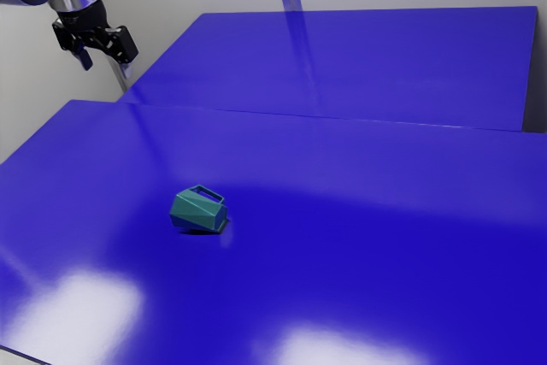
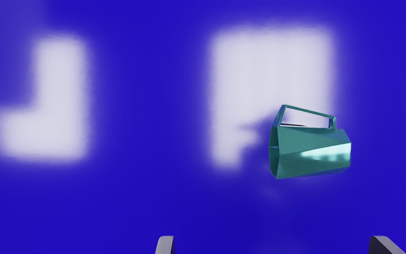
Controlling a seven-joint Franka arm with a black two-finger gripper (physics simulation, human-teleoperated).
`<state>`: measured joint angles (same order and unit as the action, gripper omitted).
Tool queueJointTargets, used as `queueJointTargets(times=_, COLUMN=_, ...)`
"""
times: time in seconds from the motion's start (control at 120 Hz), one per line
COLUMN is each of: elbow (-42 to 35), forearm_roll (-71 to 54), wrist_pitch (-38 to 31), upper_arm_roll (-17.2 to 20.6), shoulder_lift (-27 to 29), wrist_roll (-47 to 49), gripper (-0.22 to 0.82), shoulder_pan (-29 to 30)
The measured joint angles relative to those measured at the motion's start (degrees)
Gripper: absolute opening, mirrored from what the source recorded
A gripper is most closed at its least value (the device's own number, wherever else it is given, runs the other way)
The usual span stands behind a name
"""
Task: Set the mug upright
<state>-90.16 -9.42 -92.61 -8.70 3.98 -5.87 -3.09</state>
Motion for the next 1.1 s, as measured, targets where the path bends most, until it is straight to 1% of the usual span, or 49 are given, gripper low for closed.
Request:
queueJointTargets(times=0.233, elbow=-0.2, forearm_roll=0.0, wrist_pitch=-0.4, upper_arm_roll=0.1, shoulder_lift=0.0, wrist_roll=-0.6, gripper=0.60, shoulder_pan=0.3)
queueJointTargets(times=0.367, elbow=-0.7, forearm_roll=1.5, wrist_pitch=-0.9, upper_arm_roll=-0.3, shoulder_lift=-1.6, wrist_roll=-0.9, gripper=0.60, shoulder_pan=1.1)
queueJointTargets(times=0.467, elbow=-1.3, forearm_roll=7.1, wrist_pitch=-1.0, upper_arm_roll=-2.1, shoulder_lift=-4.1, wrist_roll=-1.2, gripper=0.60, shoulder_pan=2.1)
queueJointTargets(times=0.542, elbow=-1.6, forearm_roll=12.6, wrist_pitch=-1.1, upper_arm_roll=-4.7, shoulder_lift=-7.2, wrist_roll=-1.3, gripper=0.60, shoulder_pan=1.9)
queueJointTargets(times=0.625, elbow=-2.1, forearm_roll=18.7, wrist_pitch=-1.2, upper_arm_roll=-6.3, shoulder_lift=-10.7, wrist_roll=-1.5, gripper=0.60, shoulder_pan=4.8)
queueJointTargets(times=0.683, elbow=-2.3, forearm_roll=22.6, wrist_pitch=-1.2, upper_arm_roll=-6.8, shoulder_lift=-13.2, wrist_roll=-1.6, gripper=0.60, shoulder_pan=7.3)
queueJointTargets(times=0.75, elbow=-2.3, forearm_roll=26.2, wrist_pitch=-1.2, upper_arm_roll=-7.0, shoulder_lift=-15.8, wrist_roll=-1.8, gripper=0.60, shoulder_pan=8.5)
queueJointTargets(times=0.983, elbow=-2.2, forearm_roll=36.1, wrist_pitch=-1.6, upper_arm_roll=-7.8, shoulder_lift=-24.4, wrist_roll=-2.3, gripper=0.60, shoulder_pan=9.2)
queueJointTargets(times=1.1, elbow=-5.2, forearm_roll=39.1, wrist_pitch=-1.7, upper_arm_roll=-7.9, shoulder_lift=-25.8, wrist_roll=-2.5, gripper=0.60, shoulder_pan=9.2)
